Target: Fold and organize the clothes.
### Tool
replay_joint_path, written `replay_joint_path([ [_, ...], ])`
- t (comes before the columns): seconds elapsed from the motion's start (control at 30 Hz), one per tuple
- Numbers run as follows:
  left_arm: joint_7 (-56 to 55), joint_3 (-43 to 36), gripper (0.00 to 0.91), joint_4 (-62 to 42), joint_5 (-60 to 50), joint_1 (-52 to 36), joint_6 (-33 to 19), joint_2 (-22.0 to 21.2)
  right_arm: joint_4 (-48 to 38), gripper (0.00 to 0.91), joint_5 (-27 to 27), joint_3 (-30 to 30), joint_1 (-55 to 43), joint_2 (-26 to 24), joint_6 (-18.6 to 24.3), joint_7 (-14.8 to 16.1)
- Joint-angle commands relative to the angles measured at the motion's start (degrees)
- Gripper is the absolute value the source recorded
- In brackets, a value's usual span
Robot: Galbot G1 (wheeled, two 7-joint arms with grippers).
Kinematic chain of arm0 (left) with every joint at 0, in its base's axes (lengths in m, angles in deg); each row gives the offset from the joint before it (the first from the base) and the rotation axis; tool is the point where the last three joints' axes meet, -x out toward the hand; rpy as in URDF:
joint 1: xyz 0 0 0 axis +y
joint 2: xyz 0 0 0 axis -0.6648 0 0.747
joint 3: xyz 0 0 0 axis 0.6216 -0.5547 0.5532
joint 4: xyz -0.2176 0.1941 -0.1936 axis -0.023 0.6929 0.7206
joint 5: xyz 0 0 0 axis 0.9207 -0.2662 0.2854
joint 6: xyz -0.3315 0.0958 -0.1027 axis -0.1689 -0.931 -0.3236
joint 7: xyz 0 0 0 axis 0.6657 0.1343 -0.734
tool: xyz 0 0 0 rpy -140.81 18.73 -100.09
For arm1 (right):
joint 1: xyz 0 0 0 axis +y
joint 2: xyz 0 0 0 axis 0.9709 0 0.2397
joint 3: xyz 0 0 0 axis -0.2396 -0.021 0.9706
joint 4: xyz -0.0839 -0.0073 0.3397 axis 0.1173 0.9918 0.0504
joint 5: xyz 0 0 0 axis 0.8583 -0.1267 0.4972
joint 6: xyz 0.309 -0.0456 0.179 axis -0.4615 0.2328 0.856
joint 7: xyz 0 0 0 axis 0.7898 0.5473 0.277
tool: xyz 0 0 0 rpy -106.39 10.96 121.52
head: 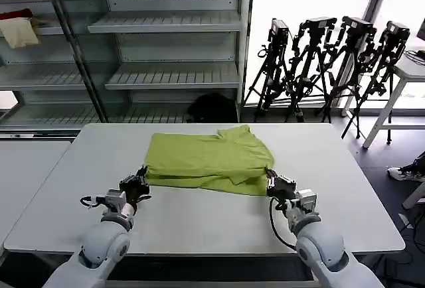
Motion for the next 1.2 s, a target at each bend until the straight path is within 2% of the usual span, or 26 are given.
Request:
replay_joint_path([
  [0.03, 0.35, -0.2, 0.01, -0.26, -0.8, 0.57, -0.12, 0.07, -0.64, 0.0, -0.1, 0.12, 0.9, -0.12, 0.53, 0.16],
  [0.07, 0.31, -0.2, 0.01, -0.3, -0.93, 0.52, -0.1, 0.02, -0.86, 0.05, 0.03, 0.07, 0.94, -0.07, 0.44, 0.03],
  [0.1, 0.29, -0.22, 0.01, -0.29, -0.99, 0.49, -0.08, 0.01, -1.07, 0.353, 0.03, 0.0, 1.0, -0.02, 0.19, -0.02],
  [0.13, 0.25, -0.24, 0.01, -0.23, -1.05, 0.49, -0.04, 0.01, -1.19, 0.907, 0.0, -0.1, 1.05, 0.02, -0.18, -0.22],
  [0.27, -0.26, 0.02, 0.04, -0.02, -1.62, 0.73, 0.27, 0.06, -2.37, 0.907, -0.02, -0.24, 0.74, 0.84, -1.62, -2.48],
  [0.3, -0.76, 0.17, 0.212, 0.13, -1.93, 0.88, 0.89, 0.14, -2.38, 0.907, 0.08, -0.26, 0.58, 1.15, -1.71, -4.0],
  [0.33, -1.02, 0.31, 0.343, 0.28, -2.0, 0.93, 1.32, 0.16, -2.27, 0.907, 0.25, -0.23, 0.51, 1.29, -2.13, -4.62],
  [0.37, -1.52, 0.5, 0.736, 0.52, -1.95, 1.0, 2.11, 0.21, -2.07, 0.907, 0.42, -0.2, 0.46, 1.43, -2.34, -5.31],
  [0.4, -1.65, 0.79, 0.907, 1.0, -1.94, 1.17, 2.73, 0.4, -1.71, 0.907, 0.64, -0.19, 0.47, 1.5, -2.52, -5.96],
  [0.47, -1.67, 1.16, 0.907, 1.79, -2.06, 1.53, 3.48, 0.84, -0.78, 0.907, 1.1, -0.2, 0.52, 1.72, -2.99, -7.56],
  [0.6, -2.02, 2.1, 0.907, 2.77, -2.22, 0.81, 4.71, 1.83, 1.0, 0.907, 2.98, -0.02, 0.37, 2.23, -5.31, -12.66],
  [0.87, -1.25, 2.87, 0.907, 3.58, -3.41, 0.16, 4.95, 3.58, 6.12, 0.907, 3.68, 0.45, 2.29, 2.22, -6.44, -16.56],
  [0.93, -0.81, 3.2, 0.907, 3.96, -4.53, 0.91, 5.15, 3.63, 7.06, 0.907, 3.84, 0.59, 2.94, 2.11, -6.53, -16.65],
  [1.07, -1.27, 4.0, 0.907, 6.57, 2.2, 3.87, 9.44, 2.79, 7.66, 0.907, 4.28, 0.74, 4.34, 2.01, -7.43, -15.57],
  [1.2, -0.9, 4.11, 0.907, 5.86, 4.23, 4.71, 9.92, 1.43, 6.68, 0.907, 4.25, 0.19, 4.08, 2.57, -7.92, -14.74],
])
